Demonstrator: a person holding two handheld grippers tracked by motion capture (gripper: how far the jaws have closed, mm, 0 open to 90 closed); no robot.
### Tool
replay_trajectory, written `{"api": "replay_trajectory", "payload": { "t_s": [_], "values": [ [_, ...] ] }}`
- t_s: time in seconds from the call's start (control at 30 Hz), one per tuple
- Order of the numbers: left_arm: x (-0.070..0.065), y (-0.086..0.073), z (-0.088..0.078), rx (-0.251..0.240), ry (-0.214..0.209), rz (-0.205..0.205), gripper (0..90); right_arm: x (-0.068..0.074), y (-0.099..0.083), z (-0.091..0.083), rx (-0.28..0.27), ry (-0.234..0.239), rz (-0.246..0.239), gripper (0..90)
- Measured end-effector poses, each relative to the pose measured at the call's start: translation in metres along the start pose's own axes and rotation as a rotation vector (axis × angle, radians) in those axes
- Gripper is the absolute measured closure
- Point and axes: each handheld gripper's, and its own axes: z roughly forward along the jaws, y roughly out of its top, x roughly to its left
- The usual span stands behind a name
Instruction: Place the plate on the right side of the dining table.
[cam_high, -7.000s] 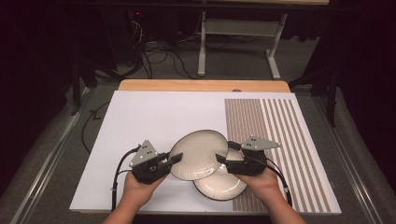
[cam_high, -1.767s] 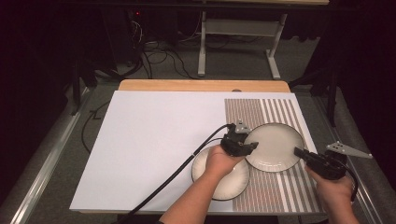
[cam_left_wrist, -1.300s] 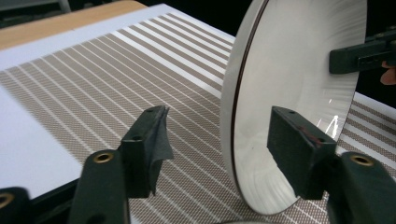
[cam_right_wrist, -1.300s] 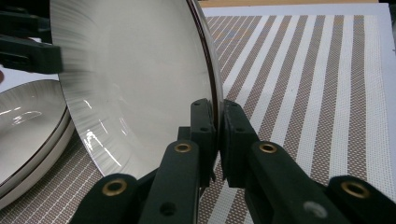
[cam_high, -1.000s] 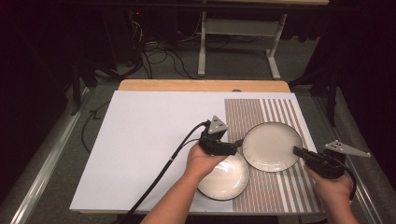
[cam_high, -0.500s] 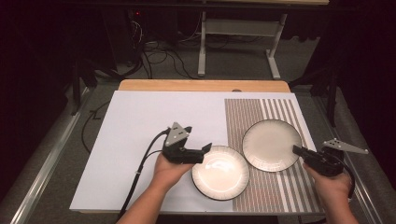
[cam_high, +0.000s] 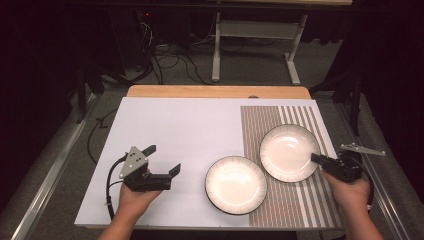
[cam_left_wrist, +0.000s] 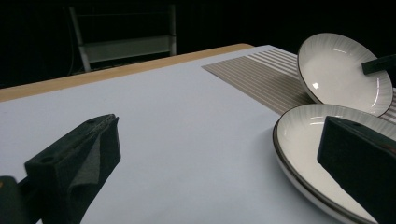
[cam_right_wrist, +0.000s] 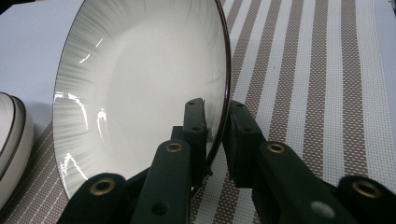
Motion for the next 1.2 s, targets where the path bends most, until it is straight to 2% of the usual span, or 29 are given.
{"api": "replay_trajectory", "payload": {
  "t_s": [0.13, 0.23, 0.5, 0.7, 0.8, 0.93, 1.1, 1.2],
  "values": [
    [0.009, -0.005, -0.008, -0.010, 0.016, -0.018, 0.2, -0.002, 0.002, 0.005, 0.017, -0.005, 0.034, 81.6],
    [0.012, -0.007, -0.007, -0.003, 0.023, -0.015, 0.2, -0.002, 0.004, 0.007, 0.022, -0.008, 0.036, 81.5],
    [0.012, -0.007, -0.007, 0.000, 0.033, -0.011, 0.2, -0.008, 0.004, 0.014, 0.058, -0.017, 0.090, 79.2],
    [0.014, -0.008, -0.006, 0.008, 0.030, -0.021, 0.2, -0.013, 0.004, 0.021, 0.077, -0.020, 0.114, 77.6],
    [0.014, -0.009, -0.003, 0.018, 0.026, -0.025, 0.2, -0.014, 0.002, 0.025, 0.095, -0.033, 0.143, 76.3],
    [0.015, -0.010, -0.003, 0.025, 0.027, -0.022, 0.2, -0.014, 0.001, 0.027, 0.110, -0.065, 0.141, 75.1],
    [0.016, -0.011, -0.004, 0.028, 0.030, -0.026, 0.2, -0.012, 0.000, 0.027, 0.102, -0.089, 0.113, 74.1],
    [0.016, -0.011, -0.004, 0.030, 0.032, -0.025, 0.2, -0.009, -0.001, 0.024, 0.086, -0.104, 0.079, 66.0]
  ]
}}
